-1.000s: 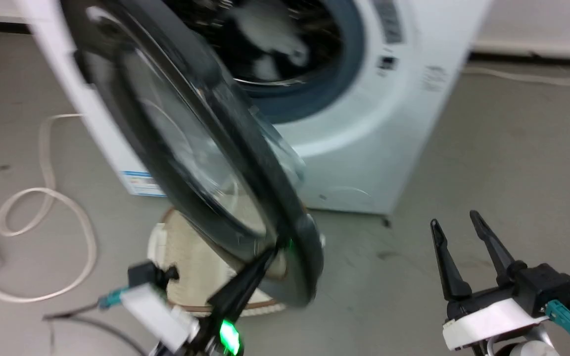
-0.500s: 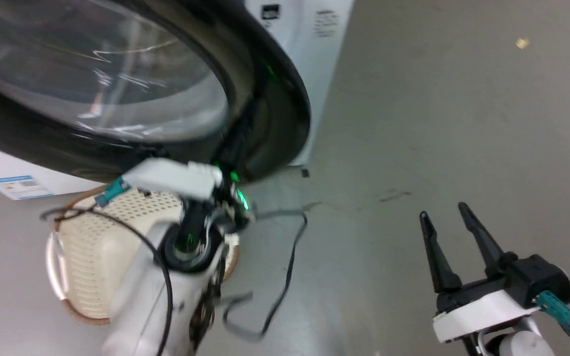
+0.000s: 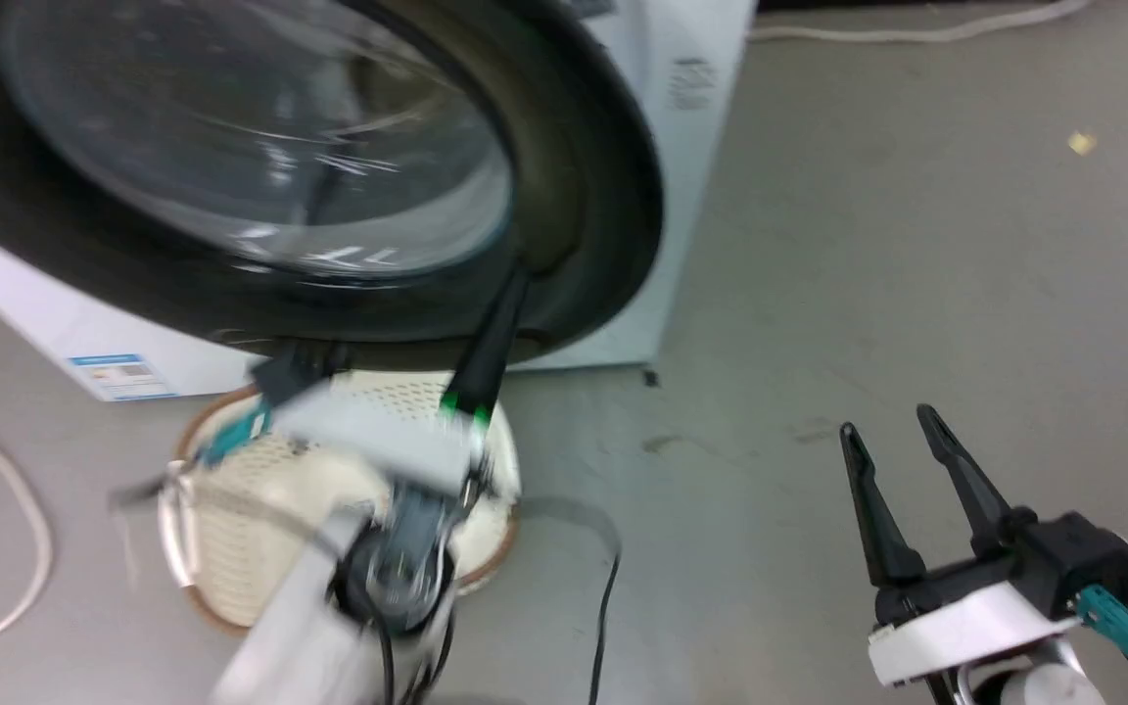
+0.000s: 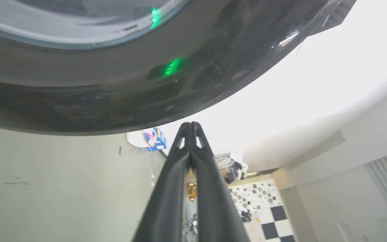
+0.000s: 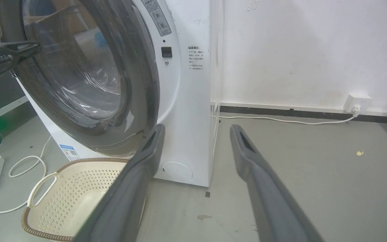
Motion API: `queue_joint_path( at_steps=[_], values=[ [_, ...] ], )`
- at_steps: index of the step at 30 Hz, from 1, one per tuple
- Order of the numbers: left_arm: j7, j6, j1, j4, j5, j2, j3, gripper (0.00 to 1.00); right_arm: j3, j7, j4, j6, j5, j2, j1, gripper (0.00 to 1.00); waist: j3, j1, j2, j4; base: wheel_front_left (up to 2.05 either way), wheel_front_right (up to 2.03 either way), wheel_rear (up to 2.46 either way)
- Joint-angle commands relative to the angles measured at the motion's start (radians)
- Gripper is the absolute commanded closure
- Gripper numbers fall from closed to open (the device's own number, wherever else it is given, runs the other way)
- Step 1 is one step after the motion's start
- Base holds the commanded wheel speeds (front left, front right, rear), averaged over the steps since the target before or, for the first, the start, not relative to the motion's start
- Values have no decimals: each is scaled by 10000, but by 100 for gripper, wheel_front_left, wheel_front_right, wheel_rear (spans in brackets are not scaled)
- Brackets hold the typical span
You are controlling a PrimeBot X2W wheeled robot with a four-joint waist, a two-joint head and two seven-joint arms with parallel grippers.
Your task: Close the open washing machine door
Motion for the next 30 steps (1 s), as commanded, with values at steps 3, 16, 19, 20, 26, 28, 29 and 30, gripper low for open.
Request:
queue_joint_path(
  at_steps=[3, 16, 19, 20, 26, 28, 29, 30],
  values=[
    [-379, -44, 940, -684, 767, 591, -245, 0, -70, -44, -98, 10, -99, 19, 275, 0, -613, 0, -1, 761, 0, 0, 0],
    [-1574, 1226, 4529, -2400, 11293, 1604, 2240, 0, 35, -45, -306, 10, -114, -49, 1197, 0, -1853, 0, -1, 2590, 0, 0, 0],
    [-1575, 1541, 5041, -2462, 13309, 1397, 2204, 0, 249, -44, -216, 10, -80, -86, 1268, 0, -1870, 0, -1, 2852, 0, 0, 0],
    [-1575, 1541, 5041, -2462, 13309, 1397, 2204, 0, 249, -44, -216, 10, -80, -86, 1268, 0, -1870, 0, -1, 2852, 0, 0, 0],
    [-1576, 1699, 5268, -2283, 14279, 905, 2316, 0, 680, 125, -119, 10, -147, -311, 1058, 100, -1576, 0, -1, 3229, 0, 0, 0],
    [-1576, 1704, 5225, -2174, 14441, 785, 2361, 0, 874, 198, -163, 10, -156, -459, 811, 100, -1368, 0, -1, 3357, 0, 0, 0],
    [-1576, 1693, 5183, -2136, 14487, 715, 2384, 0, 990, 253, -189, 10, -138, -569, 636, 100, -1226, 0, -1, 3425, 0, 0, 0],
    [-1576, 1673, 5127, -2104, 14520, 644, 2408, 0, 1137, 327, -207, 10, -92, -705, 421, 100, -1085, 0, -1, 3489, 0, 0, 0]
  ],
)
